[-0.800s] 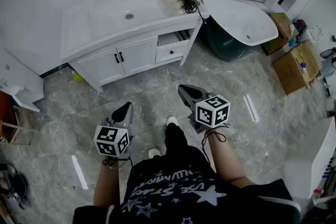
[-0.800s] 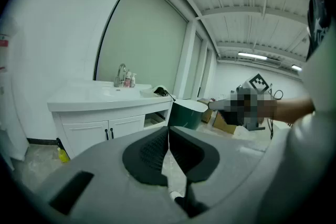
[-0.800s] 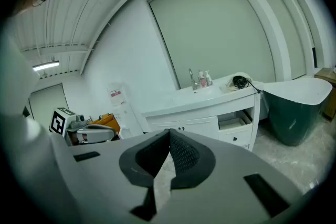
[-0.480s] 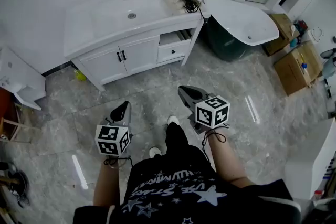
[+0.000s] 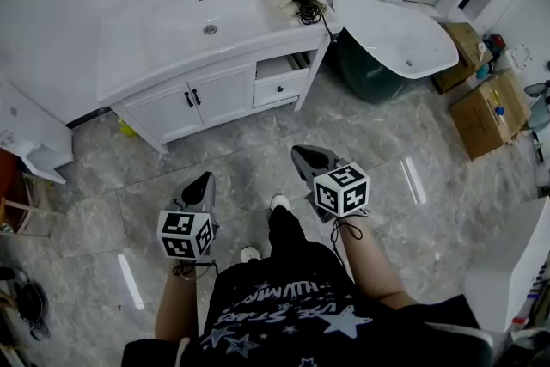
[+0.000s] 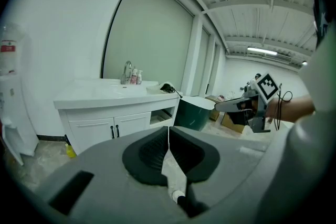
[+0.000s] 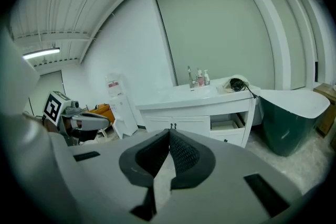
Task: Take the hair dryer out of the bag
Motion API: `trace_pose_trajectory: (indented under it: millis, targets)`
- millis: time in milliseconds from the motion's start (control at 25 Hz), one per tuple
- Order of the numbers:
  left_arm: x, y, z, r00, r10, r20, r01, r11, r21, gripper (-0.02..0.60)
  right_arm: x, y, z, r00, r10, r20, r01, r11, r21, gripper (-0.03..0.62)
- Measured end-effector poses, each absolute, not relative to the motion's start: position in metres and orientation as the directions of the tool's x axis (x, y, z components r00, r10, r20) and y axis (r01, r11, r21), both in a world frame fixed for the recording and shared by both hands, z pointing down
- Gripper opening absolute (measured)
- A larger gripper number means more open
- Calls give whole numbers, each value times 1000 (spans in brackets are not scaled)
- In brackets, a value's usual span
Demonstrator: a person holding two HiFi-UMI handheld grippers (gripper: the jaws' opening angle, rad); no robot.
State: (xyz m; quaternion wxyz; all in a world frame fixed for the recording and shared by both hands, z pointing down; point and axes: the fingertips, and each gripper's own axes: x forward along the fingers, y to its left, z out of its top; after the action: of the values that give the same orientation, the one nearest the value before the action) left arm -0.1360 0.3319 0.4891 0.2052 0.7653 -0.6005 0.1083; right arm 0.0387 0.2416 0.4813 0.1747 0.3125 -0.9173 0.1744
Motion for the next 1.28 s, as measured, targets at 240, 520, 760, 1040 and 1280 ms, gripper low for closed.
trace_pose_trajectory:
  millis: [240,520,760,1040,1280]
  targets:
    - [-128,264,471,201,-906,372,-977,-158,143,32,59,174,464,-762,-534,368,-632,736,-242,97]
    - [-110,181,471,179,-908,379,-982,-142,123,258,81,84,463,-765,-540,350,-636,718,-283,227]
    - [-91,132,475,170,-902,397,-983,-125,136,301,100,26,463,-770,-536,345,-634,700,-328,273]
    - [-76,95,473,170,-898,406,-984,-136,112,319,114,-8,469,-760,-543,356,-646,686,-335,307]
    - [-71,71,478,190,-890,415,-981,-159,110,321,122,-23,481,-741,-559,372,-670,654,-352,314]
